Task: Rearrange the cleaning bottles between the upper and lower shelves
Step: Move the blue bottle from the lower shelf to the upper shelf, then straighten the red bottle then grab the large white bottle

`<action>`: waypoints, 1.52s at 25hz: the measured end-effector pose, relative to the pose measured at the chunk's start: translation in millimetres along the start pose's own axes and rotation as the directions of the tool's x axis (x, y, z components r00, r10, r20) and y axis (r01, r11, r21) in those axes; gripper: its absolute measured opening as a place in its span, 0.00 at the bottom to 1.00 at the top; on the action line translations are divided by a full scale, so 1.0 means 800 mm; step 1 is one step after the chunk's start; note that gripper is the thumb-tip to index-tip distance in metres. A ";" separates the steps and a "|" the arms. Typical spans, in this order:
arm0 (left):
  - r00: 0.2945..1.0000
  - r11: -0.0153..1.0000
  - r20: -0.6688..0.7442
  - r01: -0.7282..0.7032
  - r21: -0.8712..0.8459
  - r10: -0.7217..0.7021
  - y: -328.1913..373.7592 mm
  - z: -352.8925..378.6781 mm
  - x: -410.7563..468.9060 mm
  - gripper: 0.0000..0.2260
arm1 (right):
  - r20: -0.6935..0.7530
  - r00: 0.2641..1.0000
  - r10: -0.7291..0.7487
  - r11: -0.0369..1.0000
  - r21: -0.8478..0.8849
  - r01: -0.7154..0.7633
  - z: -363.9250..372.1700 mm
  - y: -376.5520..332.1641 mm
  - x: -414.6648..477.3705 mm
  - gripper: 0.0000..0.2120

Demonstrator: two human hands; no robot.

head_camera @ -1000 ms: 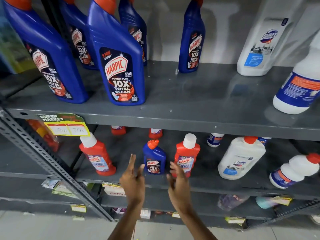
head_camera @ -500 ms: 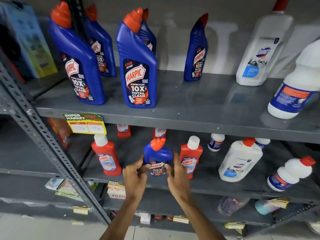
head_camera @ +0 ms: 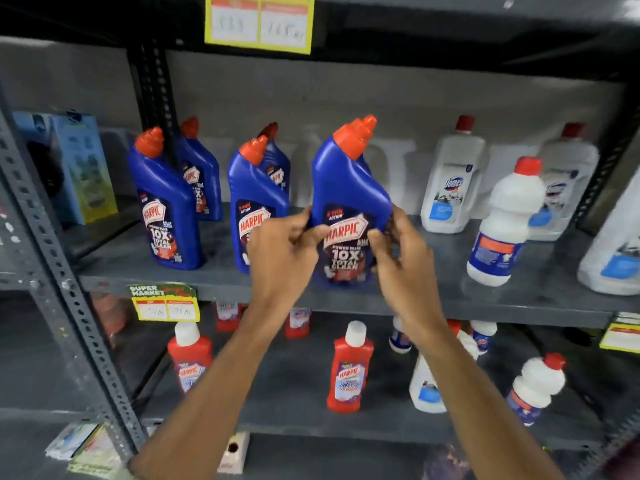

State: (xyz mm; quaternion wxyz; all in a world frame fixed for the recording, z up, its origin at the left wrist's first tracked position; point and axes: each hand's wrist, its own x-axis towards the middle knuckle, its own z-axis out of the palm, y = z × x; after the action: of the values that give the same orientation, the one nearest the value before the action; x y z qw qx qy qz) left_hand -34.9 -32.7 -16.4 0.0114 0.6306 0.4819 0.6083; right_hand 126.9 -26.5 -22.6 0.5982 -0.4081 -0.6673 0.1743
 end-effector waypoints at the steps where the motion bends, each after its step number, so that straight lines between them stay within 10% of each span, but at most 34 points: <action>1: 1.000 1.000 0.005 0.022 0.005 -0.022 0.000 0.015 0.018 0.04 | -0.001 0.999 0.032 0.999 0.014 -0.032 0.001 0.008 0.021 0.16; 9: 0.984 0.985 0.069 0.161 0.065 -0.165 -0.054 0.087 0.044 0.21 | 0.059 0.972 0.227 0.970 -0.099 -0.221 0.017 0.086 0.068 0.15; 16: 0.978 0.981 0.085 0.194 -0.026 -0.191 -0.061 0.090 0.011 0.12 | 0.114 0.971 0.212 0.975 -0.085 -0.203 0.012 0.097 0.038 0.21; 22: 0.980 0.983 -0.108 0.155 -0.102 -0.166 -0.099 0.080 -0.154 0.10 | -0.211 0.944 -0.253 0.949 -0.244 0.199 -0.007 0.169 -0.117 0.09; 25: 0.944 0.944 0.025 0.329 -0.034 -0.328 -0.137 0.111 -0.224 0.05 | -0.088 0.979 0.186 0.969 -0.147 -0.197 0.002 0.232 -0.166 0.16; 29: 0.773 0.836 0.319 0.507 0.212 -0.549 -0.183 0.162 -0.236 0.15 | 0.182 0.698 0.693 0.717 -0.273 -0.641 0.026 0.301 -0.170 0.29; 32: 0.693 0.825 0.469 0.541 0.165 -0.548 -0.203 0.180 -0.233 0.12 | 0.276 0.597 0.754 0.656 -0.377 -0.654 0.051 0.316 -0.171 0.22; 38: 0.729 0.823 0.382 0.503 0.264 -0.568 -0.258 0.144 -0.236 0.04 | 0.252 0.702 0.666 0.742 -0.314 -0.592 0.112 0.300 -0.189 0.17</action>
State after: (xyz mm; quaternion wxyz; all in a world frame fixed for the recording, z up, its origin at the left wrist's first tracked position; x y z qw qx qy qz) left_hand -29.3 26.1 -313.2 0.2512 0.5850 0.6697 0.3823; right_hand 116.0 28.1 -314.7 0.3273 -0.6350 -0.5956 0.3673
